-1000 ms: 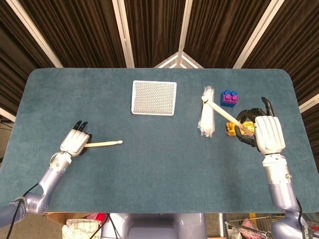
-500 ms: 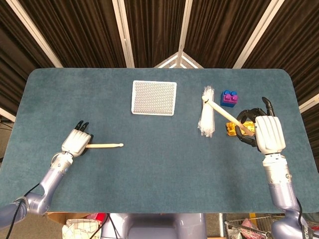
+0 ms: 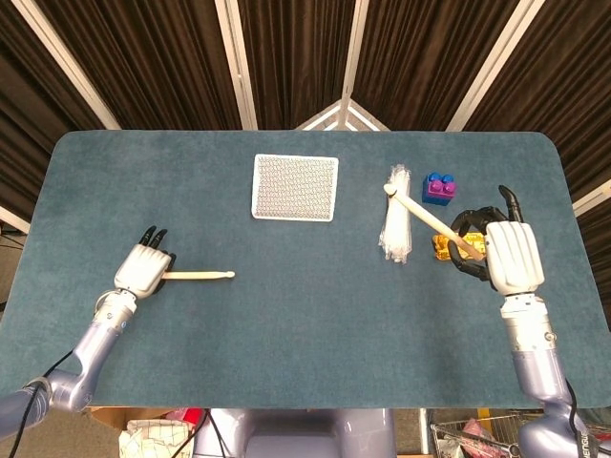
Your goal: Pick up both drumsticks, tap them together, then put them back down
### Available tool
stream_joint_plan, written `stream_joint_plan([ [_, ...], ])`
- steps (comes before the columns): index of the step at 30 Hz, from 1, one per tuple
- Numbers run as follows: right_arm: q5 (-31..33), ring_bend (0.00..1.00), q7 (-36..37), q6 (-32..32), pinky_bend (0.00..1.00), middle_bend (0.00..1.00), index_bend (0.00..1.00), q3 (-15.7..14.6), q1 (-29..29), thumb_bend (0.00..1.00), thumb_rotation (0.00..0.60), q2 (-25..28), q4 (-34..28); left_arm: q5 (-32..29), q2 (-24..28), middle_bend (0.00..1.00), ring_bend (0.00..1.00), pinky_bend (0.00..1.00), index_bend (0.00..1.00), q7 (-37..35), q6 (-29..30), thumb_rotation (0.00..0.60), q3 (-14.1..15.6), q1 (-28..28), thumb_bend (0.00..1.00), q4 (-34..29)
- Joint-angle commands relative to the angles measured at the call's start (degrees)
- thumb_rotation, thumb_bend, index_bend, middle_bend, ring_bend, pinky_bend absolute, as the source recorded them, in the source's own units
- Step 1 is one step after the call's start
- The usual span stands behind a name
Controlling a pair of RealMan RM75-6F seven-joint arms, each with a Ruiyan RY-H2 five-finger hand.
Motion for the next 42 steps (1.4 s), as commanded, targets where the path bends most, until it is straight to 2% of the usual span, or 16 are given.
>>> stream_joint_plan([
  [1,0.10,0.40,-0.24,-0.28,0.00,0.65,0.64,-0.08,0.15,0.50,0.600,-0.12,0.11,0.82,0.34,0.56,0.07,0.00,0.56,-1.35,1.07,0.600,-0.02,0.31,0.46,0.03],
  [11,1.88,0.40,-1.31,-4.04,0.00,0.65,0.64,0.75,2.99,0.50,0.600,-1.18,1.67,7.55,2.55,0.56,0.07,0.00,0.56,-11.35,10.61,0.600,-0.58,1.64,0.46,-1.30],
  [19,1.98,0.41,-4.08,-7.79,0.00,0.65,0.65,2.46,8.60,0.50,0.600,-4.88,5.51,10.42,5.60,0.56,0.07,0.00,0.57,-17.59,15.94,0.600,-1.31,2.68,0.46,-5.53],
  [25,-0.49,0.41,-1.63,-11.70,0.00,0.65,0.66,3.30,13.25,0.50,0.600,-7.97,11.06,10.53,8.01,0.57,0.07,0.00,0.57,-20.34,16.38,0.600,-1.68,3.04,0.46,-9.73],
  [30,-0.19,0.41,1.04,-14.65,0.00,0.65,0.69,4.10,15.87,0.50,0.600,-9.37,14.51,11.11,8.86,0.57,0.07,0.00,0.57,-24.14,16.91,0.600,-2.24,2.90,0.46,-13.03],
  [36,1.02,0.41,-0.73,-15.74,0.00,0.65,0.69,4.78,17.85,0.50,0.600,-9.83,14.37,10.41,8.54,0.57,0.07,0.00,0.57,-26.30,15.10,0.600,-2.98,1.87,0.46,-16.69],
  [42,1.78,0.41,-5.38,-14.55,0.00,0.65,0.69,4.49,18.33,0.50,0.600,-9.39,11.55,7.94,5.98,0.57,0.07,0.00,0.57,-22.25,13.94,0.600,-4.79,0.66,0.46,-20.29],
])
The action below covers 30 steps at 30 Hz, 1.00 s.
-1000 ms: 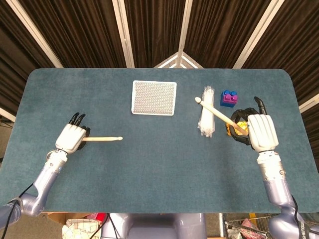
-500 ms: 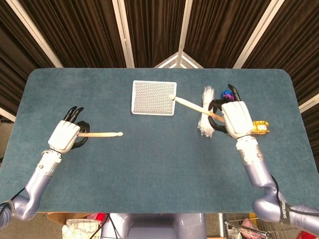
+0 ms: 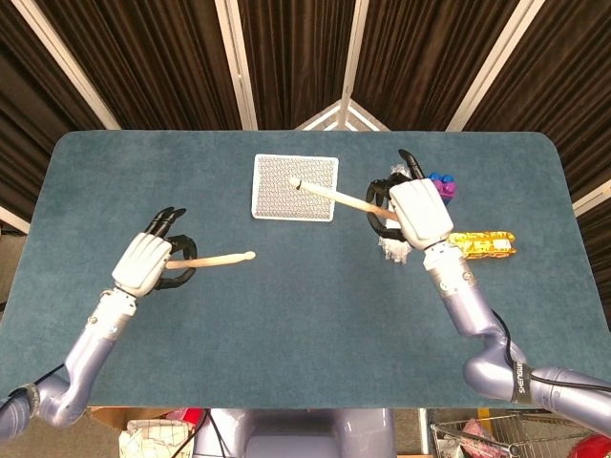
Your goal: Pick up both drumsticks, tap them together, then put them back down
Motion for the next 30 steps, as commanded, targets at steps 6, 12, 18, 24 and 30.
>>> stream_joint_plan([
  [6,1.93,0.41,-8.23,1.97,0.00,0.65,0.69,-0.99,0.46,0.50,0.600,0.82,-3.79,-3.85,-3.98,0.57,0.08,0.00,0.57,10.53,-0.21,0.600,-3.27,-1.89,0.46,-6.68],
  [12,1.79,0.41,-11.87,3.78,0.00,0.65,0.69,-2.04,0.18,0.50,0.600,1.08,-5.41,-7.63,-5.62,0.57,0.08,0.00,0.58,17.06,0.37,0.600,-5.81,-2.73,0.46,-11.73],
  [18,2.38,0.41,-13.35,4.21,0.00,0.65,0.69,-2.49,0.17,0.50,0.600,1.43,-6.90,-10.49,-7.67,0.57,0.09,0.00,0.58,20.12,1.29,0.600,-7.75,-3.39,0.46,-14.52],
  [24,2.39,0.41,-13.06,4.62,0.00,0.65,0.69,-2.81,-0.18,0.50,0.600,2.10,-8.00,-13.22,-9.21,0.58,0.10,0.00,0.58,21.65,1.65,0.600,-10.24,-4.53,0.46,-14.97],
  [30,2.22,0.41,-13.43,4.98,0.00,0.65,0.69,-3.11,-0.30,0.50,0.600,2.71,-8.87,-15.82,-10.47,0.58,0.10,0.00,0.58,24.02,0.62,0.600,-11.30,-6.12,0.46,-15.58],
])
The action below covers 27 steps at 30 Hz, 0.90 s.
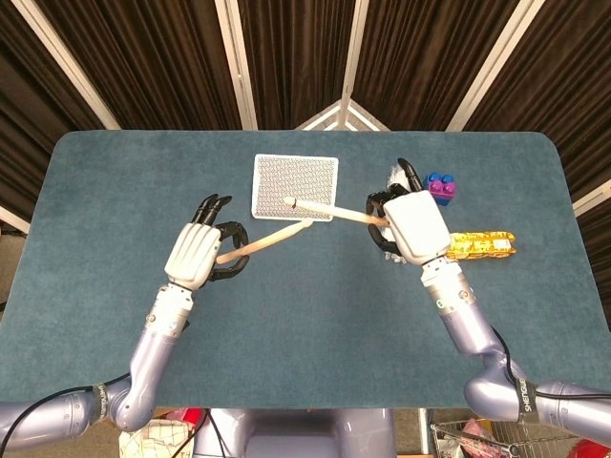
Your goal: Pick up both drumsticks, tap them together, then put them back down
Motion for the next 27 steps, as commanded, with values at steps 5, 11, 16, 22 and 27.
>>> stream_joint_plan([
  [5,-0.24,0.41,-0.31,0.26,0.00,0.65,0.69,-0.40,-0.03,0.50,0.600,0.30,-0.68,-1.14,-1.27,0.58,0.10,0.00,0.59,3.90,-1.01,0.600,-0.56,-2.23,0.45,-0.72],
  [11,-0.73,0.41,-0.44,0.59,0.00,0.65,0.69,-0.66,0.10,0.50,0.600,0.18,-1.28,-2.48,-2.18,0.58,0.10,0.00,0.59,7.79,-0.78,0.600,-1.60,-4.05,0.45,-2.25],
  [16,-1.21,0.41,-0.45,1.03,0.00,0.65,0.69,-0.68,0.03,0.50,0.600,0.57,-1.86,-2.83,-3.40,0.58,0.10,0.00,0.59,8.78,0.44,0.600,-2.68,-5.03,0.45,-3.04],
  [22,-1.52,0.41,-0.13,1.39,0.00,0.65,0.69,-0.73,-0.25,0.50,0.600,1.33,-2.54,-3.61,-4.80,0.58,0.10,0.00,0.59,7.18,1.30,0.600,-3.39,-5.40,0.45,-2.47],
  [27,-2.59,0.41,0.19,1.77,0.00,0.66,0.69,-0.95,-0.43,0.50,0.600,1.80,-3.13,-4.77,-5.65,0.58,0.10,0.00,0.59,6.96,1.36,0.600,-3.80,-5.91,0.45,-1.63],
])
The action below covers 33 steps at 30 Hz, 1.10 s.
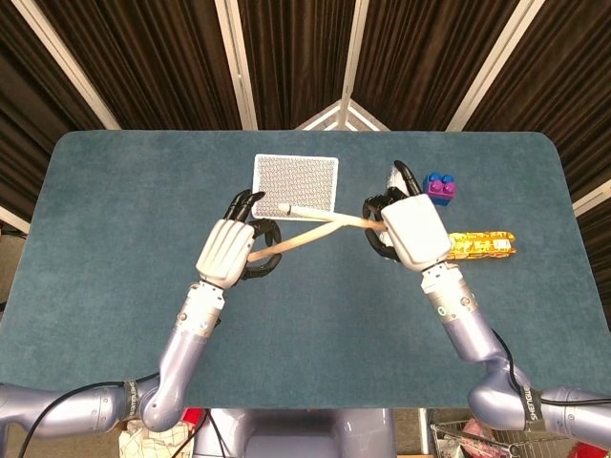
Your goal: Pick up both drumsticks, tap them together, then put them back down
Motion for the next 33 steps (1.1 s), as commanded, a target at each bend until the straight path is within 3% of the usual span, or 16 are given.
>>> stream_joint_plan([
  [1,-0.39,0.41,-0.03,0.21,0.00,0.66,0.69,-0.11,-0.07,0.50,0.600,0.25,-0.28,-0.67,-0.39,0.58,0.10,0.00,0.59,0.67,-0.01,0.600,-0.23,-0.50,0.45,0.44],
  [33,-1.12,0.41,-1.62,0.83,0.00,0.66,0.69,-0.85,-0.06,0.50,0.600,0.98,-2.72,-2.55,-2.52,0.59,0.10,0.00,0.59,5.92,2.15,0.600,-0.61,-3.80,0.45,-0.74],
])
